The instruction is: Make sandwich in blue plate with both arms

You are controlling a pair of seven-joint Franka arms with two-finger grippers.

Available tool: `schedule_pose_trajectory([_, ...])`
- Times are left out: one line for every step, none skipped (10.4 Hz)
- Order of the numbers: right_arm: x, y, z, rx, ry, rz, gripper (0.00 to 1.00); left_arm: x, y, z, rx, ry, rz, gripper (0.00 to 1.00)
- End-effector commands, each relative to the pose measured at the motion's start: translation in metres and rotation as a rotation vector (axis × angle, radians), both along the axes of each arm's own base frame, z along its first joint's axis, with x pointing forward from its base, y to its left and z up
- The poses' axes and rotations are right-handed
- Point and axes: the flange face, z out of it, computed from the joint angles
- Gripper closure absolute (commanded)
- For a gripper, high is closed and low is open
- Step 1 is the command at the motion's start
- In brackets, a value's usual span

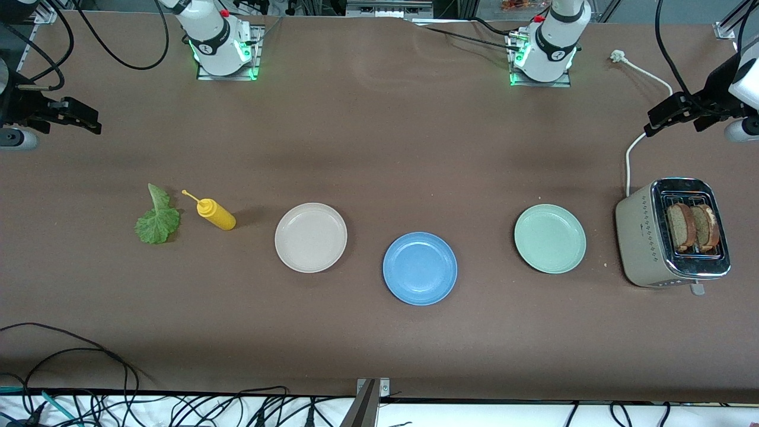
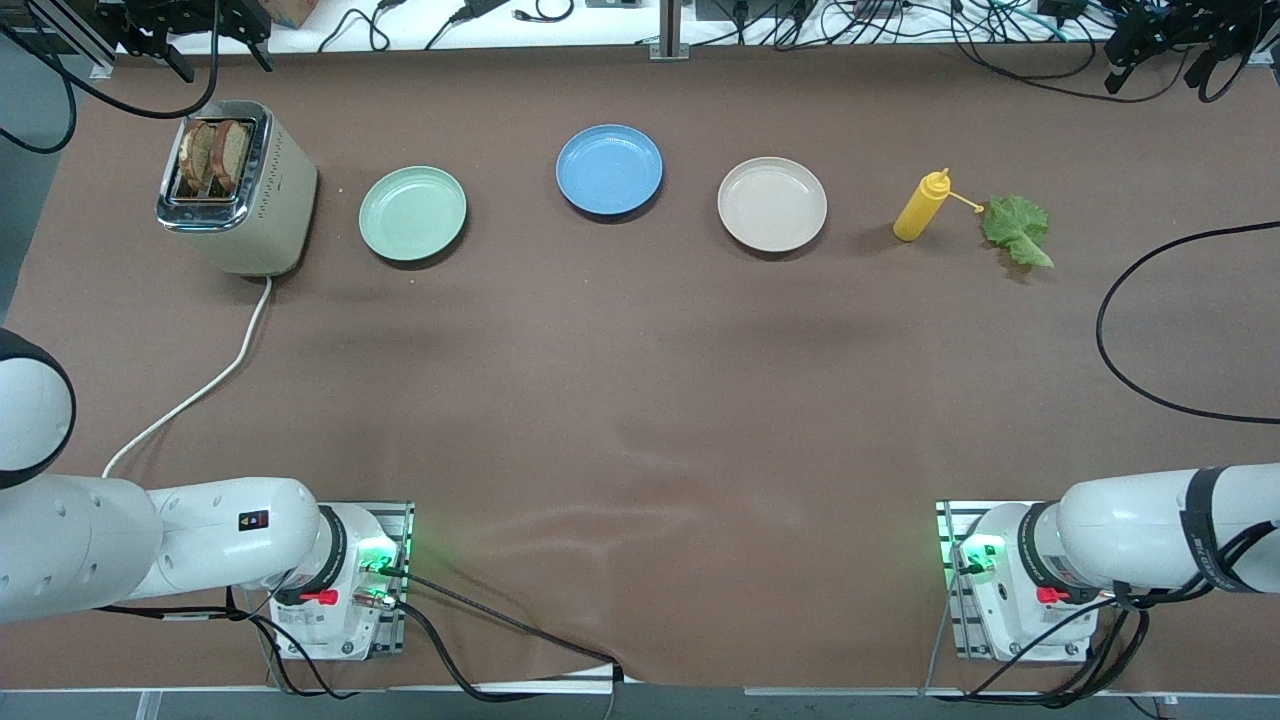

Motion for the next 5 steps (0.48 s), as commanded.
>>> schedule_pose_trajectory([0.0, 0.0, 0.007, 0.013, -0.005, -0.006, 0.01, -0.007, -0.001, 0.004, -0.029, -0.003, 0.003, 0.0])
schedule_pose_trajectory([0.0, 0.0, 0.008, 0.012, -0.006, -0.002, 0.02, -0.007, -0.001, 0.004, -0.029, -0.003, 0.003, 0.0])
schedule_pose_trajectory([0.001, -0.002, 0.01, 0.015, -0.012, 0.004, 0.03, -0.007, -0.001, 0.004, -0.029, -0.003, 0.003, 0.0])
schedule_pose_trajectory([0.001, -0.001, 0.017, 0.014, -0.024, 0.007, 0.03, -0.007, -0.001, 0.004, -0.029, -0.003, 0.003, 0.0])
schedule_pose_trajectory([0.002, 0.0, 0.023, 0.013, -0.037, 0.0, 0.03, -0.007, -0.001, 0.004, -0.029, -0.003, 0.003, 0.0])
